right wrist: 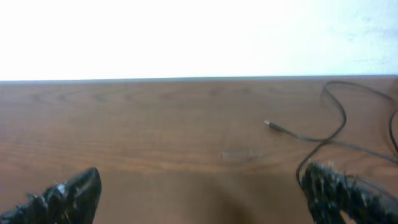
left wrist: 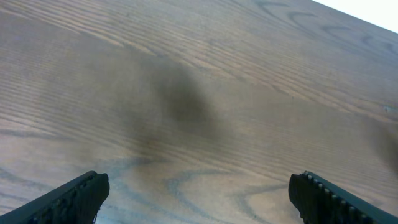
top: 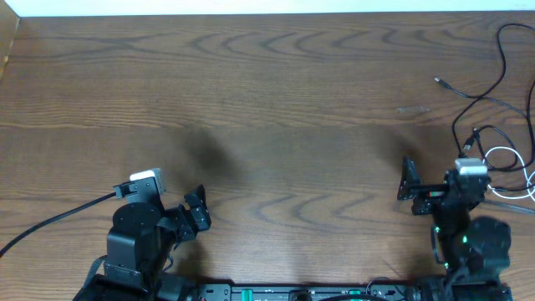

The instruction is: Untangle cables

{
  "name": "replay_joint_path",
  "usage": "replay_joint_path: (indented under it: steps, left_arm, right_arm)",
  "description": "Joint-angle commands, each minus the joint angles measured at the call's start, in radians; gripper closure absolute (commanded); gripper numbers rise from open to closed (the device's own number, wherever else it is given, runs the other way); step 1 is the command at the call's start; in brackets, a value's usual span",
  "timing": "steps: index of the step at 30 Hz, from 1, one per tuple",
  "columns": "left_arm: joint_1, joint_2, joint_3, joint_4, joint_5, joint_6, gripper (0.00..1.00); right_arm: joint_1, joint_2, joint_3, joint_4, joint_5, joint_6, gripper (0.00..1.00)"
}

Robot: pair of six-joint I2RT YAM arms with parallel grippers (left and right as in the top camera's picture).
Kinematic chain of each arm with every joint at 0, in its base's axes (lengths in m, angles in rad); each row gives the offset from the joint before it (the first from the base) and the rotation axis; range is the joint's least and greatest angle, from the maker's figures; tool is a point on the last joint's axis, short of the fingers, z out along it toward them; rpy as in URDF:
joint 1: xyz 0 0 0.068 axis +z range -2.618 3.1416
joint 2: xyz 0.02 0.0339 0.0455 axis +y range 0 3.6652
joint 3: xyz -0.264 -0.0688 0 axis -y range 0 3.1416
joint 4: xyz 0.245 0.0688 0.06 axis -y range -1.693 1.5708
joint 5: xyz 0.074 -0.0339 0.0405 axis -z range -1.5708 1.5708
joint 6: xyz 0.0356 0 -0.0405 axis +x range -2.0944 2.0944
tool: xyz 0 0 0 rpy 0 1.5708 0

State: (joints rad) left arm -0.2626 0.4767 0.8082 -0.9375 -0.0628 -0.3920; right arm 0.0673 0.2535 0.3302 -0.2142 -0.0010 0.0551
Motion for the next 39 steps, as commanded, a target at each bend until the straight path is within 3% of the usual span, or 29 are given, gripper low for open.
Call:
replay_joint_path:
  steps: [1, 9, 16, 21, 39]
  left_arm:
    - [0.003, 0.0, -0.004, 0.0, -0.013, 0.002, 0.02]
    - [0.003, 0.0, -0.004, 0.0, -0.013, 0.002, 0.02]
    - [0.003, 0.0, -0.004, 0.0, -0.013, 0.002, 0.02]
    - [0.003, 0.0, -0.004, 0.0, -0.013, 0.002, 0.02]
    - [0.003, 0.0, -0.004, 0.0, -0.013, 0.002, 0.02]
  right_arm:
    - [-0.009, -0.104, -0.101, 0.122, -0.017, -0.019, 0.01]
    - [-0.009, -0.249, -0.327, 0.455, -0.006, -0.02, 0.01]
    - [-0.008, -0.249, -0.325, 0.376, -0.02, -0.145, 0.01]
    - [-0.008, -0.249, -0.325, 0.142, -0.022, -0.146, 0.01]
    - [-0.008, -0.249, -0.325, 0.139, -0.028, -0.167, 0.01]
